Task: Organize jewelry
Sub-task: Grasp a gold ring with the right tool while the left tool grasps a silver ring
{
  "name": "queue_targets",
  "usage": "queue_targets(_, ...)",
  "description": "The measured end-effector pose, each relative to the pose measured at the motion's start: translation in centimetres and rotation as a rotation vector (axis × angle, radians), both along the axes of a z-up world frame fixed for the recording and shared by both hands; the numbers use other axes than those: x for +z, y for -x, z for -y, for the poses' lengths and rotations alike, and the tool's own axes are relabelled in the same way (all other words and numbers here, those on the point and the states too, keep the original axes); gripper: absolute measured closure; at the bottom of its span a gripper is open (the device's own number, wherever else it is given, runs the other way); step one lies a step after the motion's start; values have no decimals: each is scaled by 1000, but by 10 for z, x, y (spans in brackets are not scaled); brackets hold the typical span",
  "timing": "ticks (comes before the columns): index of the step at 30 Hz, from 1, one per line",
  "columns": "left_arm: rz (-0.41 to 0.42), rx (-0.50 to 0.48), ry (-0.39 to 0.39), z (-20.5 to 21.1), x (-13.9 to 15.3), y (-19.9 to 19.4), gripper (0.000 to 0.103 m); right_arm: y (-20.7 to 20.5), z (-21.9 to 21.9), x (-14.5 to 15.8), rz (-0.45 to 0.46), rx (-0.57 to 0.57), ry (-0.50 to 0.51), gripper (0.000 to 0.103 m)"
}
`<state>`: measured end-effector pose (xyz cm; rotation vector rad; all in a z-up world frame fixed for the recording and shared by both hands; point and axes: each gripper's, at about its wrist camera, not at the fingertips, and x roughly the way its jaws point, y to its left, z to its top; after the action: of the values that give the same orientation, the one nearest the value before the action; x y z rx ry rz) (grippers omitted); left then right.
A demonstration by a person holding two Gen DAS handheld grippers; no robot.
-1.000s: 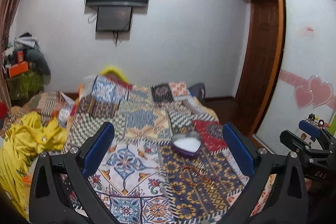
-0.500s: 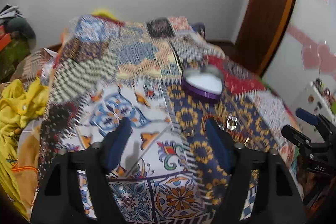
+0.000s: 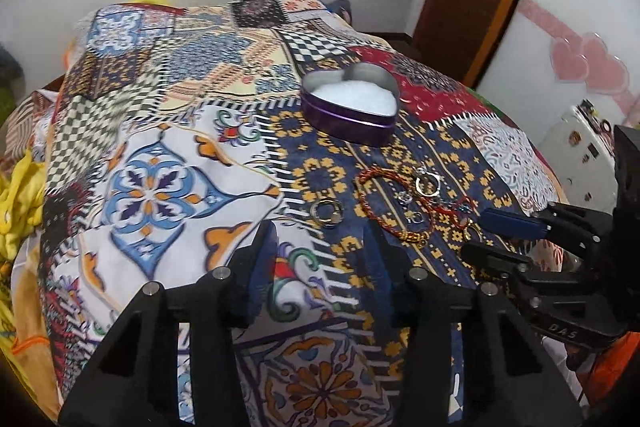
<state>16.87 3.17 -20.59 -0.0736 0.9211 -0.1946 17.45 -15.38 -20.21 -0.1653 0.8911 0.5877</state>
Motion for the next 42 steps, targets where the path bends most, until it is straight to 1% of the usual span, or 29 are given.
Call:
queue_targets(4, -16, -22, -15, 4, -7, -12, 58, 0, -4, -2, 15, 15, 19, 72)
queue_targets(6, -19, -26, -29, 6, -11, -17, 59, 0, -6, -4, 20, 19, 25, 76)
queue_targets(9, -30, -36, -43, 8, -16, -25, 58, -1, -7, -5, 24, 23, 28, 84)
queue_targets(10, -32, -39, -53, 10, -18, -27, 58, -2, -7, -5, 24, 24, 27, 85)
queue_targets(13, -31, -50, -83, 15, -24, -31, 59, -2, -7, -5, 25, 24, 21, 85)
queue_targets(16, -34, -65, -81, 17, -27, -35, 59, -3, -6, -5, 22, 23, 12, 85)
queue_targets(17, -35, -67, -80, 17, -27, -36, 62, -2, -7, -4, 21, 22, 9, 85)
queue_targets(18, -36, -68, -82, 17, -27, -37, 68, -3, -6, -4, 19, 21, 5, 85)
queue_targets(21, -35, -67, -93, 17, -29, -38, 80, -3, -6, -3, 16, 18, 0, 85)
queue_targets(23, -31, -66, -104, 17, -29, -38, 82, -3, -5, -3, 13, 15, -4, 85)
queue_targets(26, -24, -68, -106, 16, -27, -36, 83, -3, -3, -2, 11, 5, -6, 85)
queue_targets(33, -1, -69, -85, 19, -13, -21, 83, -2, 6, 7, 26, -26, -17, 85)
queue_targets(38, 42, -69, -78, 21, 7, -11, 83, 0, 10, 21, 64, -41, -24, 85)
queue_targets(42, 96, -70, -78, 23, 26, -5, 83, -1, 13, 35, 101, -54, -37, 85)
